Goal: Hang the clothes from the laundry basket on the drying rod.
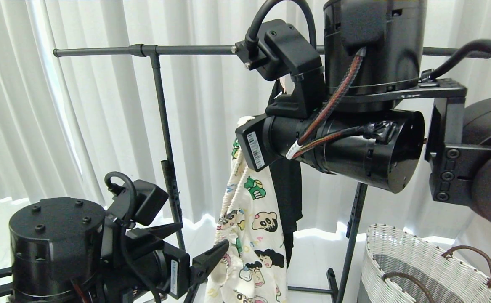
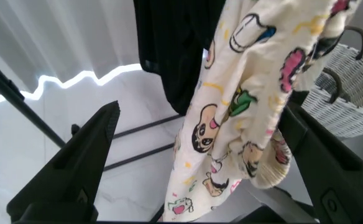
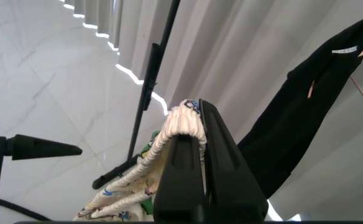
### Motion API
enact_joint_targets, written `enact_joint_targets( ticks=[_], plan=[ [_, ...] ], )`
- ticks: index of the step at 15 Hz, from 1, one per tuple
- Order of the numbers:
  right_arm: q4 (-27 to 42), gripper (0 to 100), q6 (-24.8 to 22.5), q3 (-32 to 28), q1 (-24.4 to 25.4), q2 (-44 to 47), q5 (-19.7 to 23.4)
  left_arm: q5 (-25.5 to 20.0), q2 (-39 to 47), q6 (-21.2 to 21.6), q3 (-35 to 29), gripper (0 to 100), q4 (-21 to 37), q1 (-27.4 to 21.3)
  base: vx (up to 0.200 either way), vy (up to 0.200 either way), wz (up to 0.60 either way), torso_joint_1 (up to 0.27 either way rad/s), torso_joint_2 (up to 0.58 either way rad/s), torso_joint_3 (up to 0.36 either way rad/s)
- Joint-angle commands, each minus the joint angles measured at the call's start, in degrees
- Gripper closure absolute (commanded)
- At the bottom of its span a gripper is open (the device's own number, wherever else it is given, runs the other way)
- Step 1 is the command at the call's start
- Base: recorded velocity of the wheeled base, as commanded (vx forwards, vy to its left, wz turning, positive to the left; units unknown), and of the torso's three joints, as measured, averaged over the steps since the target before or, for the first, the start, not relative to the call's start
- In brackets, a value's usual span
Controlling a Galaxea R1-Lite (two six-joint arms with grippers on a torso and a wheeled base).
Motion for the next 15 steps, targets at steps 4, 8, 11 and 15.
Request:
enact_joint_targets(
  ticks=[4,8,11,15],
  plan=[
    [-0.02,100,-0.01,-0.56,-0.07,-0.03,0.08,-0.22,-1.63,-0.1,1.28,0,-0.05,-0.34,0.0,0.0,0.0,0.0,0.0,0.0],
    [-0.11,100,-0.01,-0.47,-0.34,0.06,0.16,-4.88,-5.23,-0.19,1.46,0,-0.58,-0.34,0.0,0.0,0.0,0.0,0.0,0.0],
    [-0.11,100,-0.01,-0.56,-0.25,0.06,0.16,-4.97,-5.32,-0.19,1.81,0,-0.49,0.27,0.0,0.0,0.0,0.0,0.0,0.0],
    [-0.02,100,-0.01,-0.91,0.28,0.06,0.16,-7.26,-4.8,-0.01,1.02,0,-0.58,-1.49,0.0,0.0,0.0,0.0,0.0,0.0]
  ],
)
